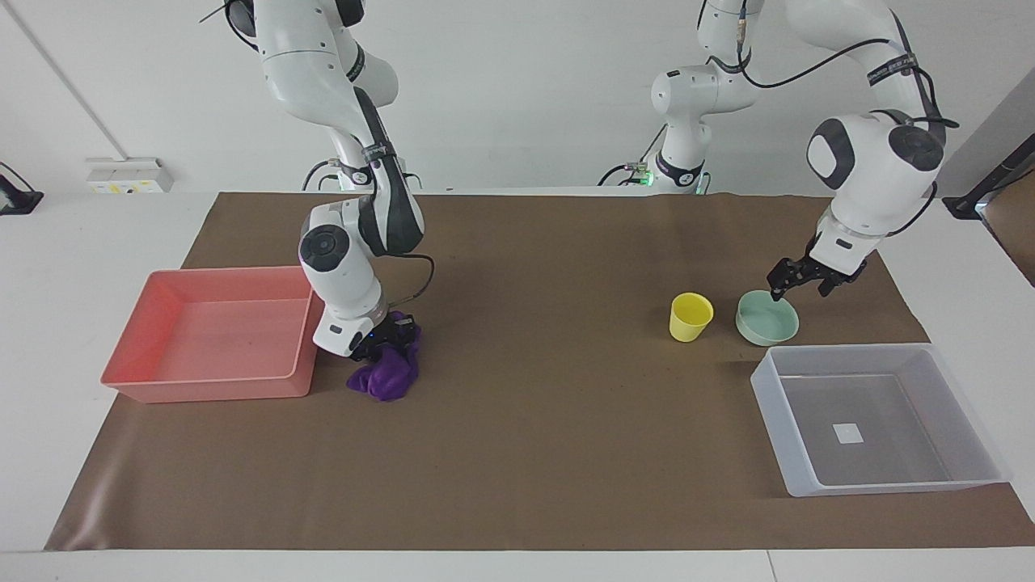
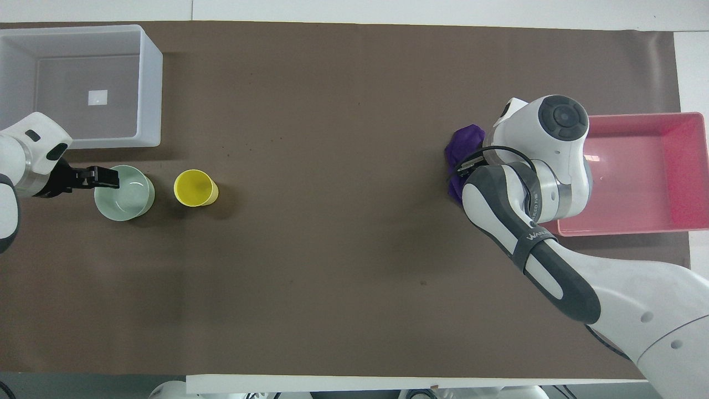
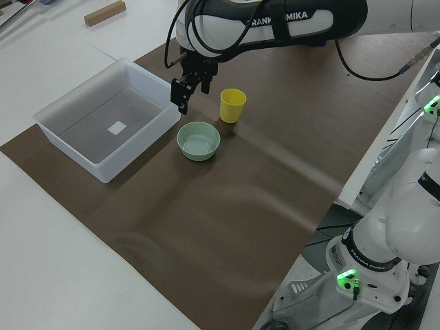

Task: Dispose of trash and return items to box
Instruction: 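Grasp the cloth with the right gripper while the left gripper grasps the bowl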

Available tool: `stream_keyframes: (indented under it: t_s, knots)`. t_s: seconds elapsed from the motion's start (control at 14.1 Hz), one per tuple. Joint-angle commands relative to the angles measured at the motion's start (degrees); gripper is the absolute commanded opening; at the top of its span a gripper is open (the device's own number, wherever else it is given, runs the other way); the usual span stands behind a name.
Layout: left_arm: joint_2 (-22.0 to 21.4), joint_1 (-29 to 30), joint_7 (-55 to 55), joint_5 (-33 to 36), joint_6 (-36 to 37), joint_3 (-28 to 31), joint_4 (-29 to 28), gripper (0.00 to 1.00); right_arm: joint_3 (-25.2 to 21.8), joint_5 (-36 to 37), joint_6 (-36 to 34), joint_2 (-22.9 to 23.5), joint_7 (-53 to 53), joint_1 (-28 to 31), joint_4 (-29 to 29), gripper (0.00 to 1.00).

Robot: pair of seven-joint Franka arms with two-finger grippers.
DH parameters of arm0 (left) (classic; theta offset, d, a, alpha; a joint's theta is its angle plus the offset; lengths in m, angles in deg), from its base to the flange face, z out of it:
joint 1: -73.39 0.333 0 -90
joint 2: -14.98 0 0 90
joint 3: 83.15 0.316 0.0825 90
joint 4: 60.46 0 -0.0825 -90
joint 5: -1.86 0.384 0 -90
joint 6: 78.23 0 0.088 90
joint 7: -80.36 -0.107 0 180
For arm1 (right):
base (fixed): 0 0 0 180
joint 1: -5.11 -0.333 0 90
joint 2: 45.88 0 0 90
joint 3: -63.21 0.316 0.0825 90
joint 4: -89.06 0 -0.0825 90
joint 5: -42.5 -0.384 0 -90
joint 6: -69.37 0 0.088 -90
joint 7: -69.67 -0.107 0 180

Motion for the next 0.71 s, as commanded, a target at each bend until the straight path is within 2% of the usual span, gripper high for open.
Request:
stream_keyframes:
  t_s: [0.0, 0.14, 0.35, 0.42, 0.49, 0.64]
  knots:
    - [1.48, 1.96, -0.77, -0.03, -6.22, -0.25, -2.46, 1.00, -0.02, -0.60, -2.46, -2.72, 0.09, 1.26, 0.43, 0.00]
    - [3.23, 2.77, -0.86, -0.03, -8.59, -0.25, -3.24, 1.00, -0.19, -0.51, -8.60, -6.32, 0.09, 2.23, 2.62, 0.00]
    - [6.57, 3.47, 0.01, -0.03, -16.49, -0.25, -6.06, 1.00, -0.19, 0.11, -18.10, -11.25, 0.26, 5.92, 6.32, 0.00]
    - [6.85, 3.30, 0.54, -0.03, -16.52, -0.25, -6.06, 0.69, -0.19, 0.19, -21.00, -12.57, 1.22, 7.41, 7.28, 0.00]
    - [6.85, 3.30, 0.20, -0.03, -16.34, -0.25, -6.06, 0.13, -0.28, 0.20, -23.37, -13.89, 3.41, 8.99, 7.47, 0.00]
    - [6.94, 3.04, 0.19, -0.03, -14.08, -0.25, -4.93, 0.08, -0.46, 0.46, -25.85, -15.83, 10.07, 13.46, 7.21, 0.00]
